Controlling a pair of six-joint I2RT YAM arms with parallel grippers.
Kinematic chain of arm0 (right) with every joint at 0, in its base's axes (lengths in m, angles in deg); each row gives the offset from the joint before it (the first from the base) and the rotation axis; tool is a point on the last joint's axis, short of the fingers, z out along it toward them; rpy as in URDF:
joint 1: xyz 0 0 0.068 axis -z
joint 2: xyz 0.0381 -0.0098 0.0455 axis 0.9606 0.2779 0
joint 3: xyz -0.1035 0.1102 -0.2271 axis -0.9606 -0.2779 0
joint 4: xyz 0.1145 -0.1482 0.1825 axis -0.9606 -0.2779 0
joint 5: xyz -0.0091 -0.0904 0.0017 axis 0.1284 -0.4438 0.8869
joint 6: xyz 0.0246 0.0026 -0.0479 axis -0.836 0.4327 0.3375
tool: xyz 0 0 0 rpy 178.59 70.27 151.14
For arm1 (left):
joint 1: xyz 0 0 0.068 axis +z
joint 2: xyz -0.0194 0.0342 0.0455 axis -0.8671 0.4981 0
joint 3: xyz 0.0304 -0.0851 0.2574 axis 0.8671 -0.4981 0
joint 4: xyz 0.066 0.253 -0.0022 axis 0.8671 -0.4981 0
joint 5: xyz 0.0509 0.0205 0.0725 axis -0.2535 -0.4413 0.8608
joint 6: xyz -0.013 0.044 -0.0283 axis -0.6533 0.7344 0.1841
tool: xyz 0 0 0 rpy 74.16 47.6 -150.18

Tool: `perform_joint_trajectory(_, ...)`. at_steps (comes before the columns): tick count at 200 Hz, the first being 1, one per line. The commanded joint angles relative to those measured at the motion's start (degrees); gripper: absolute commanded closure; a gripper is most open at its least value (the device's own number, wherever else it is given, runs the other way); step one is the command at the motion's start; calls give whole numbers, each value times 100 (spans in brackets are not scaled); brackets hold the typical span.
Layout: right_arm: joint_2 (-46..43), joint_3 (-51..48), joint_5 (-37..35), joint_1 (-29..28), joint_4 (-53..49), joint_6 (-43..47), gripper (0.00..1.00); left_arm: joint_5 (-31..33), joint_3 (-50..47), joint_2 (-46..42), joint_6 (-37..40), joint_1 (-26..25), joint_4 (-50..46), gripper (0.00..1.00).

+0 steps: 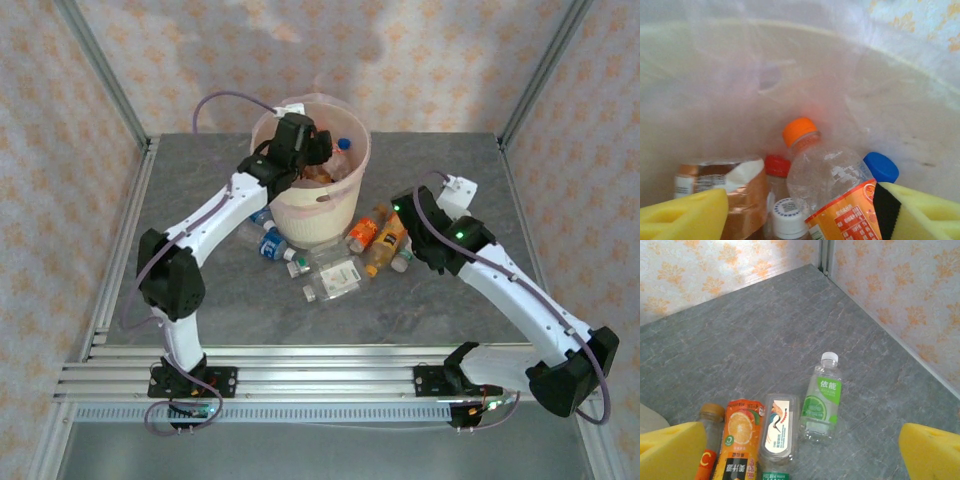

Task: Put the plastic bottles in the bin

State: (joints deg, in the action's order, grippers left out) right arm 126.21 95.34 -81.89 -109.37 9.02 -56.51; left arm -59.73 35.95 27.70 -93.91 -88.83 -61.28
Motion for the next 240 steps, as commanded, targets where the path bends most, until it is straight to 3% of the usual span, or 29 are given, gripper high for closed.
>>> perform_joint_trajectory(1,-89,173,229,42,-237,-4,1,399,-155,-606,-56,62,19,15)
perform_joint_trajectory(37,-43,309,744,228,-433,-206,1,370,-394,-1194,-42,71,-36,0)
perform_joint_trajectory(151,171,98,2549,1224,-616,-289,1,503,-1553,-3090,-178,160,-328,0)
perform_joint_trajectory(240,323,-608,3234,2204,-143,-43,1,992,-3166,-4603,-781,875,-314,0)
